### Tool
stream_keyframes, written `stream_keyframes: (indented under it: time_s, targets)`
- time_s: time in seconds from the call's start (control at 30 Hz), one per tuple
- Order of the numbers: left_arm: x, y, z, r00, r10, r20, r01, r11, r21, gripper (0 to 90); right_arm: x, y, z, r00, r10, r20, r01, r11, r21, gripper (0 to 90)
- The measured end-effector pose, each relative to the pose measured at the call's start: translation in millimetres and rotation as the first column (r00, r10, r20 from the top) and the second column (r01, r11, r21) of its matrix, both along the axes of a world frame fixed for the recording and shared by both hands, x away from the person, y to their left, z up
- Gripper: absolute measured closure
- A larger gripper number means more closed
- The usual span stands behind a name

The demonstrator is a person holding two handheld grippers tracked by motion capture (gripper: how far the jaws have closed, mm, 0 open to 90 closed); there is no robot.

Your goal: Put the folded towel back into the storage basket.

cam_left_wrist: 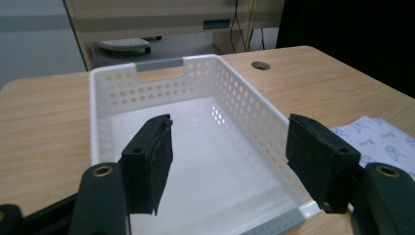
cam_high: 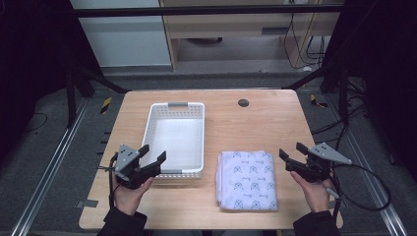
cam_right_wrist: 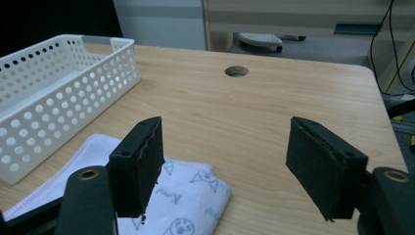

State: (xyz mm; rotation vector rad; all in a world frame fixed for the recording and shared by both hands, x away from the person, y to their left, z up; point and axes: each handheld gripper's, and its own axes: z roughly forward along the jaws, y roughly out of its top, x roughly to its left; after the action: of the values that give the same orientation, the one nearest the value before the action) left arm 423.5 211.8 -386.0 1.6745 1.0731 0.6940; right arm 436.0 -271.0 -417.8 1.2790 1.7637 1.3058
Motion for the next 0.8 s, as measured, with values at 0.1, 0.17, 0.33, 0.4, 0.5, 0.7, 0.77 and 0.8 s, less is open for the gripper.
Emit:
stream_keyframes:
  time_s: [0.1, 0.17, 0.33, 0.4, 0.5, 0.7, 0.77, 0.8]
  targets:
    - [3.4, -13.6, 6.3, 0.9997, -0.017, 0.015, 0.017, 0.9997, 0.016, 32.5, 0.2, -2.3, 10.2, 0.9998, -0.003, 0.019, 0.002, 1.0000, 0.009, 30.2]
    - [5.9, -21.8, 9.2, 0.9995, -0.027, 0.016, 0.027, 0.9996, 0.007, 32.3, 0.5, -2.5, 12.1, 0.9997, -0.001, 0.023, 0.001, 0.9999, 0.014, 30.2]
    - [8.8, -42.2, 12.1, 0.9981, -0.060, 0.016, 0.060, 0.9982, 0.001, 31.4, 3.3, -1.2, 16.8, 0.9997, 0.008, 0.025, -0.009, 0.9998, 0.017, 30.1]
    - [8.8, -50.1, 12.5, 0.9972, -0.073, 0.019, 0.073, 0.9972, -0.013, 31.5, 5.7, 1.1, 18.6, 0.9996, 0.017, 0.023, -0.018, 0.9997, 0.018, 30.1]
    - [8.4, -62.3, 11.5, 0.9951, -0.097, 0.018, 0.097, 0.9952, -0.015, 31.8, 7.5, 2.9, 20.2, 0.9995, 0.026, 0.020, -0.027, 0.9995, 0.016, 30.0]
    - [7.0, -79.2, 5.6, 0.9923, -0.124, 0.001, 0.124, 0.9921, -0.016, 32.8, 11.9, 10.0, 23.7, 0.9981, 0.061, 0.011, -0.061, 0.9980, 0.016, 30.0]
    - [5.3, -84.2, 3.1, 0.9912, -0.132, -0.002, 0.132, 0.9910, -0.018, 33.4, 13.1, 12.5, 23.6, 0.9978, 0.066, 0.005, -0.066, 0.9977, 0.014, 30.0]
    - [4.2, -86.8, 1.8, 0.9906, -0.137, -0.004, 0.137, 0.9905, -0.015, 33.5, 13.8, 14.2, 23.5, 0.9975, 0.070, 0.003, -0.070, 0.9975, 0.013, 30.0]
